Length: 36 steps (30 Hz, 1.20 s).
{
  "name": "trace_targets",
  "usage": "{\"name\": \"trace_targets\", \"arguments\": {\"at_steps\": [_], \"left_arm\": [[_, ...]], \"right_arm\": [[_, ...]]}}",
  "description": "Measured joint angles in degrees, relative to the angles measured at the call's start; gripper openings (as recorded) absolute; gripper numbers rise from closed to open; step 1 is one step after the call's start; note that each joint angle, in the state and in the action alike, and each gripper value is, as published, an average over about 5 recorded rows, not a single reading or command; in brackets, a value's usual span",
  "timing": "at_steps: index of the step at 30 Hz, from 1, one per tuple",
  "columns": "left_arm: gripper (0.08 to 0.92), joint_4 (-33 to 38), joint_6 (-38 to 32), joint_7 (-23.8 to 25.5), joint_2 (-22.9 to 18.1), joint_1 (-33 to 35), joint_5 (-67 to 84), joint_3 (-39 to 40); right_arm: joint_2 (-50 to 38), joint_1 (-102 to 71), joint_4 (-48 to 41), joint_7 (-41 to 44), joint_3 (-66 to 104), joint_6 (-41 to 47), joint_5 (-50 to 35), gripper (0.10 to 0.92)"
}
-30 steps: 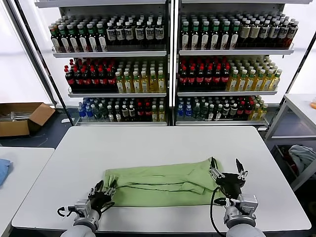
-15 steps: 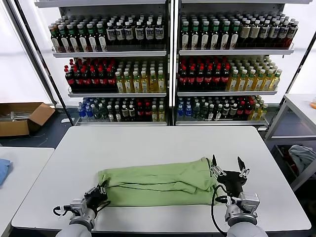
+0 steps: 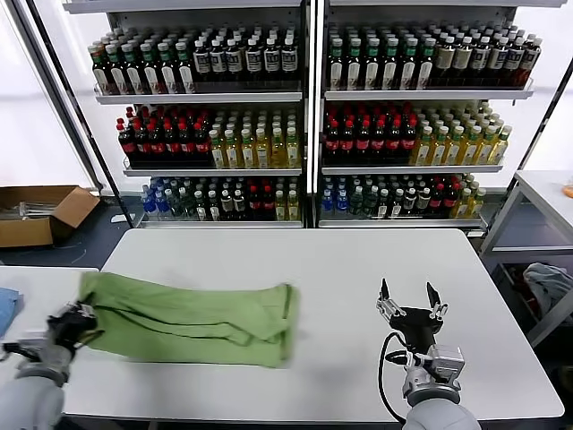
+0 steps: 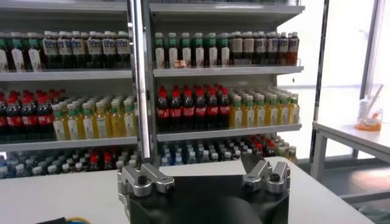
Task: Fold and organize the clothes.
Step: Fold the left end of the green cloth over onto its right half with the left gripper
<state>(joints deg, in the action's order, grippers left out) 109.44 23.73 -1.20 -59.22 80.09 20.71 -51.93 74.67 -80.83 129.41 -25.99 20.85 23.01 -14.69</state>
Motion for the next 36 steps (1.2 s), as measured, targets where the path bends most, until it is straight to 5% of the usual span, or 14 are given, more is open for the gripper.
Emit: {"name": "trace_targets", "arguments": {"at_steps": [8,20,36], "left_arm": [[0.106,4.68,0.8,0.21,1.98,0.55,-1.7,1.18],[0.106,8.7,3.2,0.06,-6.57,-2.59,-7.47,18.76],[0.116,3.67,3.76,1.68,-13.95,-6.41,-13.91,33.18]], "right_arm": [[-0.17,-1.41,0.41,0.21,1.01,-0.56,0.09,0.823],[0.81,-4.53,1.02,0.28,3.87,-1.55,0.19,0.823],[1.51,-7.0,0.02,0.4,4.94,-3.04,0.76,0.823]]}}
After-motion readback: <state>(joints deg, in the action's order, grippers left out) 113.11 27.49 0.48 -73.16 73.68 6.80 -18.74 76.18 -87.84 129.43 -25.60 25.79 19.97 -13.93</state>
